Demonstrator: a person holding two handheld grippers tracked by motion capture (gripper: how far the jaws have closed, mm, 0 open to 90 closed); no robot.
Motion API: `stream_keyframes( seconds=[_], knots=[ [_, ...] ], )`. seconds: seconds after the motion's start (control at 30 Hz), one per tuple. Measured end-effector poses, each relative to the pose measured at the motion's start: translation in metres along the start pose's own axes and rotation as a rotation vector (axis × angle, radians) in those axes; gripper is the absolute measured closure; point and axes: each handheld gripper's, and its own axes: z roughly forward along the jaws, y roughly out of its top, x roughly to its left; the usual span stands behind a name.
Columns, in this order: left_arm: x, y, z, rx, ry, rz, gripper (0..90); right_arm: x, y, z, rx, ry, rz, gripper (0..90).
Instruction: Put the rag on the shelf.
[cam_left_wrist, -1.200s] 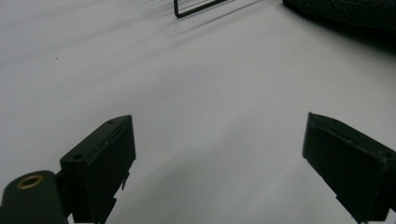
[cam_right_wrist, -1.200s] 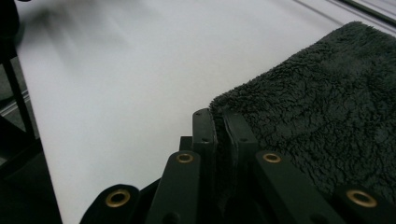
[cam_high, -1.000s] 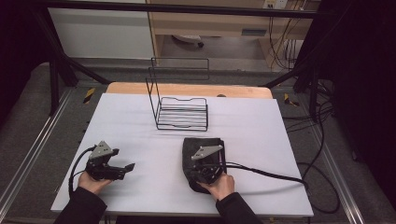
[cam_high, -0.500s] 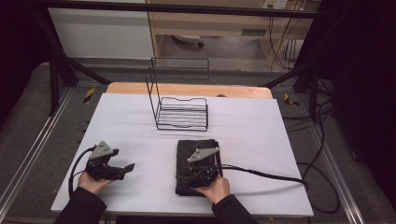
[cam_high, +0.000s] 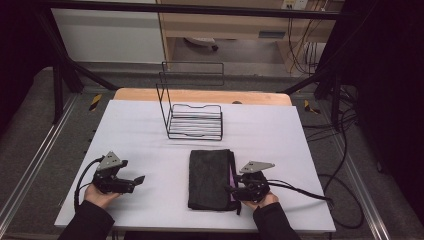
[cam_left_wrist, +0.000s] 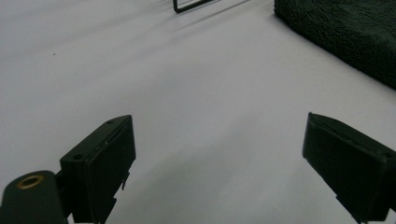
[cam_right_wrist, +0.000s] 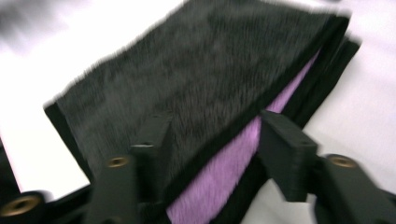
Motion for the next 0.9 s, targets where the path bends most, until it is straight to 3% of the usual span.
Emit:
stream_keyframes(
  seconds=[0.27, 0.6, 0.7, 0.9],
  knots=[
    [0.0, 0.0, 0.0, -0.001, -0.003, 0.002, 9.5, 0.001, -0.006, 0.008, 0.034, 0.026, -0.004, 70.9],
    [-0.001, 0.0, 0.001, 0.002, -0.006, 0.002, 9.6, 0.003, -0.008, 0.012, 0.029, 0.047, 0.027, 72.2],
    [-0.001, 0.0, 0.001, 0.003, -0.006, 0.001, 9.6, 0.001, -0.007, 0.012, 0.029, 0.062, 0.039, 85.2],
    [0.0, 0.0, 0.001, 0.002, -0.006, 0.003, 9.6, 0.0, -0.003, 0.007, 0.023, 0.075, 0.048, 87.3]
  ],
)
